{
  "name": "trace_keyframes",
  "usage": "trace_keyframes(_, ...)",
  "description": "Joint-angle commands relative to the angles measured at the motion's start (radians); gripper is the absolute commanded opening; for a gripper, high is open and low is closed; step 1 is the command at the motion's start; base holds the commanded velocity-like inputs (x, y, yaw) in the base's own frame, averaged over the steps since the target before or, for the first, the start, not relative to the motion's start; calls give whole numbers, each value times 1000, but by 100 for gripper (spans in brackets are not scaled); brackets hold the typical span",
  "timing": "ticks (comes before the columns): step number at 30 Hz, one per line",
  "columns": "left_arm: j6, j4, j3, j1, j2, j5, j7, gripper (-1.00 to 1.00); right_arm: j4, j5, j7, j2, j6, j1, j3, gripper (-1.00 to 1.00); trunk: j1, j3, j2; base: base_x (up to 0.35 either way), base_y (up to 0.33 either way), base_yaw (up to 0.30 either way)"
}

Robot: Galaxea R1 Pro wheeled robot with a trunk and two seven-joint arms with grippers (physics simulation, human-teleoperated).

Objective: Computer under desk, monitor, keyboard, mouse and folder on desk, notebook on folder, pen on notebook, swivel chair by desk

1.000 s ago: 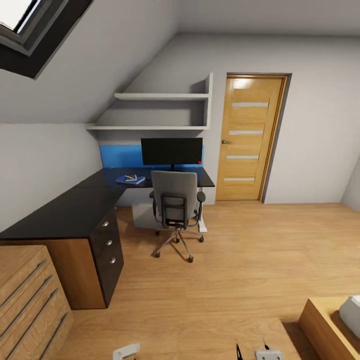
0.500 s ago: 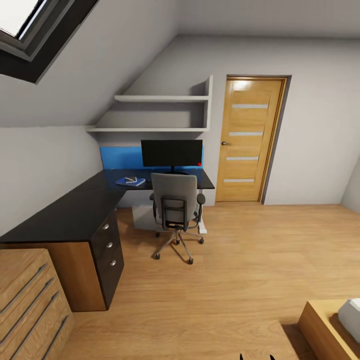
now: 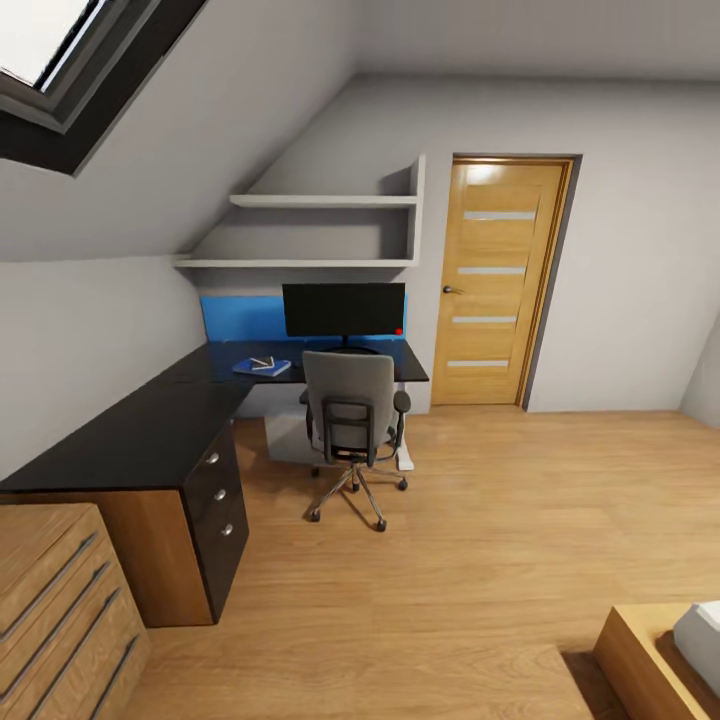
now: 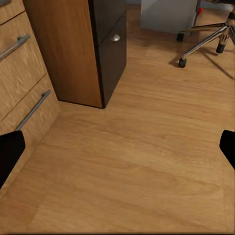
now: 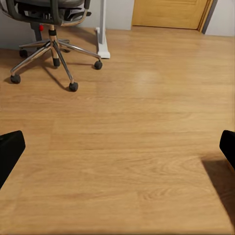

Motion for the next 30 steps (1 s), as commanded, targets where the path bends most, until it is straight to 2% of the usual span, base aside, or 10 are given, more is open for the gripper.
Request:
trace_keyframes(1, -1, 0, -9, 3, -1, -1, 9, 100, -1, 0, -8, 0, -3, 0, 7, 100, -4, 2, 7, 0, 0, 0)
trace_keyframes(17, -1, 0, -11, 7, -2, 0, 7, 100, -13, 2, -8, -1, -3, 0, 5, 100, -65, 52, 119, 0, 0, 0)
trace_keyframes(30, -1, 1, -10, 6, 1, 1, 9, 100, -5, 3, -5, 2, 7, 0, 8, 100, -65, 52, 119, 0, 0, 0)
